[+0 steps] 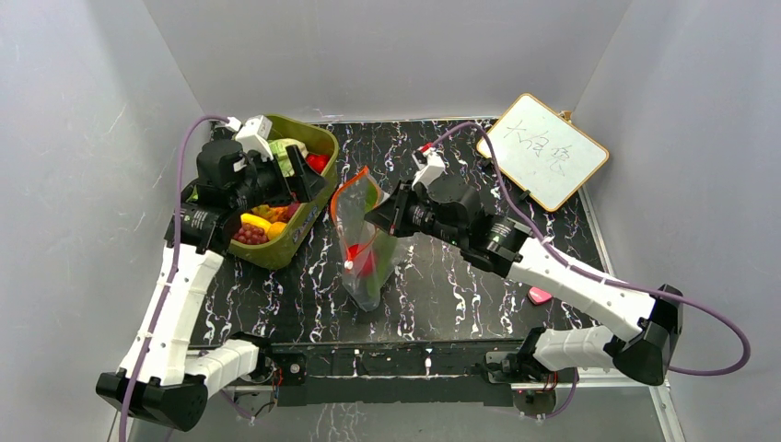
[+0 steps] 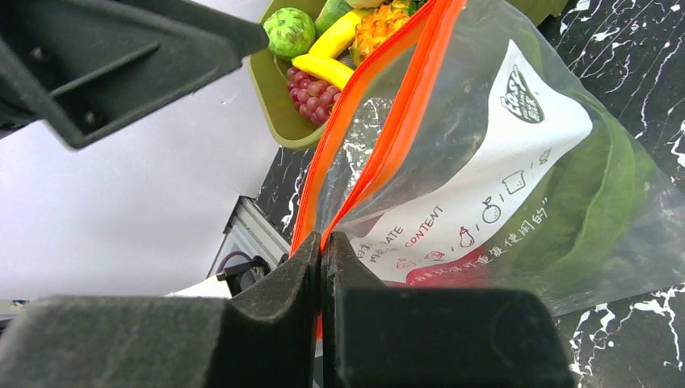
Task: Place the food in the zip-top bag and seal the zipper
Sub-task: Pick up the fake vegetable from the bin.
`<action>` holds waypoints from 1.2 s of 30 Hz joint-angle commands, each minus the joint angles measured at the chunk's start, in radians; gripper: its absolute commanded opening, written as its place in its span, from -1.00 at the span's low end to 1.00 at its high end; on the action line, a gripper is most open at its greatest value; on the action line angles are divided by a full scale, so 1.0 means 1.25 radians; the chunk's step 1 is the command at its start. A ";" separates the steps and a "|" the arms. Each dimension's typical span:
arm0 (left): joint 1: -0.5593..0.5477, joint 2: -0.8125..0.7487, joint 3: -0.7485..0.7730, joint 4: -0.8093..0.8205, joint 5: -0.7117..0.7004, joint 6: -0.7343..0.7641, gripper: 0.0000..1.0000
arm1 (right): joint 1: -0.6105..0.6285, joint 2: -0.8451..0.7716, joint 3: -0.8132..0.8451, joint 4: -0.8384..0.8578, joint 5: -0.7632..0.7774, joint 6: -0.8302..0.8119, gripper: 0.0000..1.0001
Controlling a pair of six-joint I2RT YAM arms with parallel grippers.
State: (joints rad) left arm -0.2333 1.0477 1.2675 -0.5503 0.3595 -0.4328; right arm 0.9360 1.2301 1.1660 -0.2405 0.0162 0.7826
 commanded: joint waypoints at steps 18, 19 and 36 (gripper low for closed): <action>0.122 0.102 0.038 -0.054 -0.574 0.174 0.95 | 0.005 -0.115 -0.020 0.022 -0.007 -0.112 -1.00; 0.146 0.095 0.035 -0.054 -0.571 0.182 0.94 | 0.004 -0.115 -0.023 0.027 -0.017 -0.109 -1.00; 0.290 0.187 -0.040 0.039 -0.641 0.258 0.91 | 0.005 -0.143 -0.068 0.066 -0.062 -0.108 -1.00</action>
State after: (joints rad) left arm 0.0948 1.2430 1.2488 -0.5522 -0.4026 -0.1322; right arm 0.9360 1.1023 1.0821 -0.2569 -0.0566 0.6659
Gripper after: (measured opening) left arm 0.957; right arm 0.009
